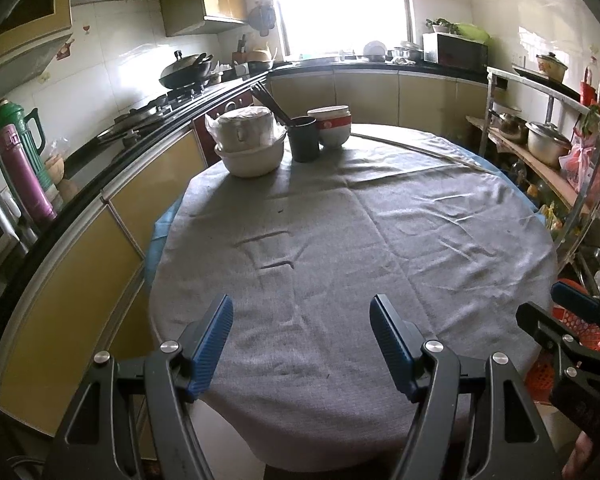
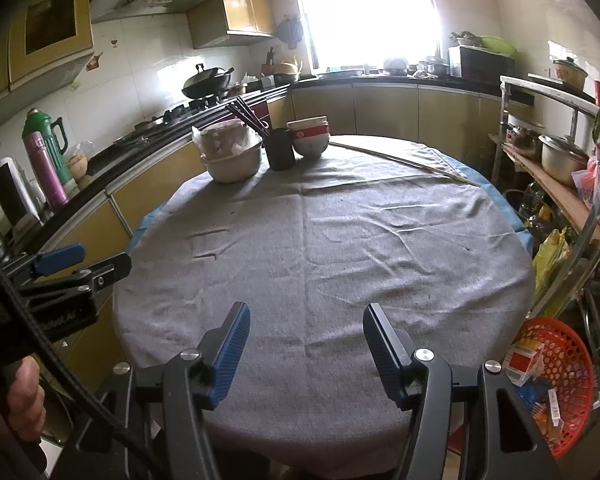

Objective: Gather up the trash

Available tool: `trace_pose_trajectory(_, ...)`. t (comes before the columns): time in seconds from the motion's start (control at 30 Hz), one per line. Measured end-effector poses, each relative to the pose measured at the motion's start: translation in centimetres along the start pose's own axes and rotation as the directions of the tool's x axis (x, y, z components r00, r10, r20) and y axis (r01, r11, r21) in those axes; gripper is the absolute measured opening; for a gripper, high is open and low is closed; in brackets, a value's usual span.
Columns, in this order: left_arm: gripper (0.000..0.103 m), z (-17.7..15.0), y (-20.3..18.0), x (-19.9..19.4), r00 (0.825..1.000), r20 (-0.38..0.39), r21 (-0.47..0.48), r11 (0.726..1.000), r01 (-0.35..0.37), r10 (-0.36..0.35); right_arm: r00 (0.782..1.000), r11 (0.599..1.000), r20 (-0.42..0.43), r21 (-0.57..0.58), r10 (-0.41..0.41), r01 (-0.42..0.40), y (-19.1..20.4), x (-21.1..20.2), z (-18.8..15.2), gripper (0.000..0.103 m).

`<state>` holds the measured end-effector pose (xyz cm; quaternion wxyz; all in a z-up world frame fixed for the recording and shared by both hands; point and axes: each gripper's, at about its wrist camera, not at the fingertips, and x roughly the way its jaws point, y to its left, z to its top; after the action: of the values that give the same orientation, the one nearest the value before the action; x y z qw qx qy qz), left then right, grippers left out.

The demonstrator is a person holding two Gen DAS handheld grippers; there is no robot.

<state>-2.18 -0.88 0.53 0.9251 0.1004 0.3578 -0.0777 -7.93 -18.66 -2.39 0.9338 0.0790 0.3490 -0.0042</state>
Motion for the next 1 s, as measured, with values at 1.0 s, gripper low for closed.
trace_pose_trajectory(1.0, 0.072, 3.5, 2.6, 12.0, 0.992, -0.125, -0.085, 0.996, 0.003, -0.014, 0.990, 0.996, -0.143, 0.086, -0.019, 0.032, -4.1, 11.5, 2.2, 0.067)
